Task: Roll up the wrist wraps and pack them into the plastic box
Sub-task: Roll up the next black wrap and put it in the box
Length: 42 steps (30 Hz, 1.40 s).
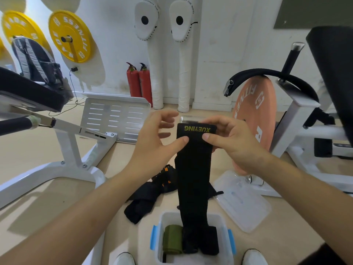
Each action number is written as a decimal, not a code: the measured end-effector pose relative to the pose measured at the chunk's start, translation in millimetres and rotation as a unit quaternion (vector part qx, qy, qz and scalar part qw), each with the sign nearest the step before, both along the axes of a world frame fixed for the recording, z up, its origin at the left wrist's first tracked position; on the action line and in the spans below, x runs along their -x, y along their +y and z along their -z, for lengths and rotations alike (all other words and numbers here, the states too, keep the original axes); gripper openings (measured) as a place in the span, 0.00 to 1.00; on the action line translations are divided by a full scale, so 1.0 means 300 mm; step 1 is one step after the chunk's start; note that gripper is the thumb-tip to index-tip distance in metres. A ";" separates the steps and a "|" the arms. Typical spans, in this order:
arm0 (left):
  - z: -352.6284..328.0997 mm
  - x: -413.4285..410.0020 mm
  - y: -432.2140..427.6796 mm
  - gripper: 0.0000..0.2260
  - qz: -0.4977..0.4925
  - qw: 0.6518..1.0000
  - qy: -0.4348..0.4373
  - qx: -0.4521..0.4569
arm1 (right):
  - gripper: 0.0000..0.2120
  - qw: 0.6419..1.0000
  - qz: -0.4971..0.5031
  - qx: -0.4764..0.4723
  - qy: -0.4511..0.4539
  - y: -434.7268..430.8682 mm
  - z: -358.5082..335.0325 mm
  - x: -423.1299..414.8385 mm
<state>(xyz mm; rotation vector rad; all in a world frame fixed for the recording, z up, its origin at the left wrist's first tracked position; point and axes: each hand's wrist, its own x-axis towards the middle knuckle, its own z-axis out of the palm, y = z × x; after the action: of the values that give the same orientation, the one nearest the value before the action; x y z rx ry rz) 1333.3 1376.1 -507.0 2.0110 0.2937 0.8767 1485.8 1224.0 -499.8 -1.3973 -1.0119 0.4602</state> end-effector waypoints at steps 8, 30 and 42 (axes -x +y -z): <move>0.010 -0.010 0.016 0.11 0.115 0.992 0.032 0.052 | 0.13 1.000 0.001 0.001 -0.013 -0.004 0.011 0.001; 0.007 0.016 0.022 0.29 0.147 0.982 0.090 0.083 | 0.17 0.997 -0.044 0.005 0.064 0.000 -0.006 0.028; 0.003 0.009 -0.001 0.16 0.099 0.995 0.005 0.010 | 0.16 0.996 -0.025 0.072 -0.051 0.000 -0.006 0.017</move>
<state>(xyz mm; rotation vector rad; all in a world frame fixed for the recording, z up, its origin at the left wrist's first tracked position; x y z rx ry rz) 1330.6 1375.8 -508.0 1.9878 0.1063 0.7365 1480.7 1224.0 -498.0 -1.5394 -1.1159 0.5124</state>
